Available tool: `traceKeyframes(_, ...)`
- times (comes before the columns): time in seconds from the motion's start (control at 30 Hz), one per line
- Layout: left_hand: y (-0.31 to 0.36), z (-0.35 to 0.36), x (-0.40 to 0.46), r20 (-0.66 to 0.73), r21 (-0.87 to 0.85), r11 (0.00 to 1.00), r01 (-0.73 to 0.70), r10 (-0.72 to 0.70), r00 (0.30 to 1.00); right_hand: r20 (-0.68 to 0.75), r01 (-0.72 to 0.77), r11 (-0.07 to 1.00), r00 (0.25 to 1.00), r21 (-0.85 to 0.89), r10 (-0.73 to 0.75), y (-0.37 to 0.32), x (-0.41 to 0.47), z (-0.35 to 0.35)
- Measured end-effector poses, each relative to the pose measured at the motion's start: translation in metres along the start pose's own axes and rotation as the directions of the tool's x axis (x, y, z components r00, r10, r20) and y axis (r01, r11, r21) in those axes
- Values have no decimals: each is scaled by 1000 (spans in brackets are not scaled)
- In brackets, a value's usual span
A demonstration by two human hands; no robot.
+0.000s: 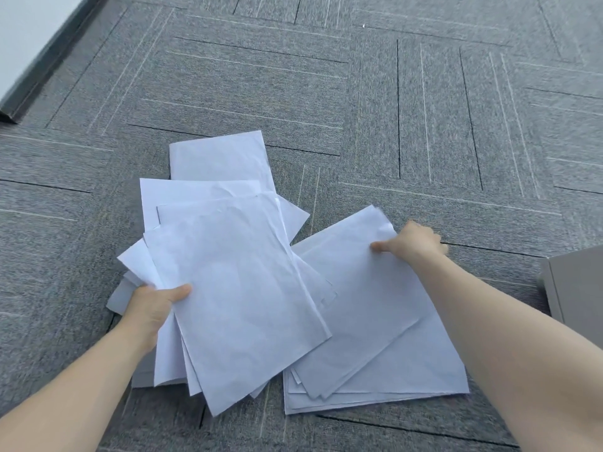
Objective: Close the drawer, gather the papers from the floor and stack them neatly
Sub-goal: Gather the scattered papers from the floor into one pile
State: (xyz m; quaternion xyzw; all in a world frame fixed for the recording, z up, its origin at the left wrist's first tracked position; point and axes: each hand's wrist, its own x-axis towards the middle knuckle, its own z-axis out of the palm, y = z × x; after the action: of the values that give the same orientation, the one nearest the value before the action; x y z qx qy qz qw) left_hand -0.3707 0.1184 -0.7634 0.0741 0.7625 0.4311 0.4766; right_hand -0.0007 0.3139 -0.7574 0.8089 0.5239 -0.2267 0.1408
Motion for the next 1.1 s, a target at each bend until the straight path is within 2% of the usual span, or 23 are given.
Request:
traceKeyframes(0.1,0,-1,0,-1,0,1000,5,-5,1000,-34,57,997,998,54,-55,2,-3,4)
traceKeyframes(0.2,0,-2,0,-2,3,1000,9,-9,1000,-7,108,982,994,156,-108,3,-7,6)
traceKeyframes(0.3,1,-1,-1,5,3,1000,5,-5,1000,30,91,970,994,224,-101,5,-9,6)
traceKeyframes(0.53,4,0,-4,26,5,1000,-14,14,1000,86,20,975,996,223,-40,5,-21,9)
traceKeyframes(0.73,7,3,-6,50,-5,1000,-23,23,998,44,72,929,995,363,-95,21,-34,1)
traceKeyframes(0.97,10,15,-10,98,-31,1000,1,2,995,41,-119,936,993,330,112,89,-52,18)
traceKeyframes(1.1,12,26,-14,137,-23,1000,-6,9,991,52,-164,932,987,322,155,101,-56,23)
